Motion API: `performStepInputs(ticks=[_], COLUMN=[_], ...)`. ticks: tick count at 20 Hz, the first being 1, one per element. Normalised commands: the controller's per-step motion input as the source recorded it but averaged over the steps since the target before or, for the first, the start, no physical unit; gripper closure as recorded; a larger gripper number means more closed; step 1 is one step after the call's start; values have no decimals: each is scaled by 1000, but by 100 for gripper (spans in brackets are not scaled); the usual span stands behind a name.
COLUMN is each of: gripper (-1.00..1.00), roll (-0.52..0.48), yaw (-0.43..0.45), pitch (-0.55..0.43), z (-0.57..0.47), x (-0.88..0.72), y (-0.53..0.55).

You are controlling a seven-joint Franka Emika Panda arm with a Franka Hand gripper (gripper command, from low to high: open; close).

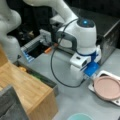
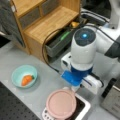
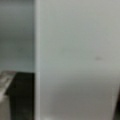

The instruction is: Pick up the pan. Place the pan on the table. Pick up the bowl. Place the bowl on the stove.

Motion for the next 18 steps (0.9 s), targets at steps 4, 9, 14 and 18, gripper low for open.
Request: performStepInputs(ticks=[4, 9, 14, 18], gripper=[100, 100, 100, 100], roll=[-40, -13, 12, 22], yaw=[147, 136, 119, 152], pitch=[-51, -69, -84, -86], z=[95, 46, 13, 64], x=[-281, -304, -282, -261], y=[-223, -211, -182, -173])
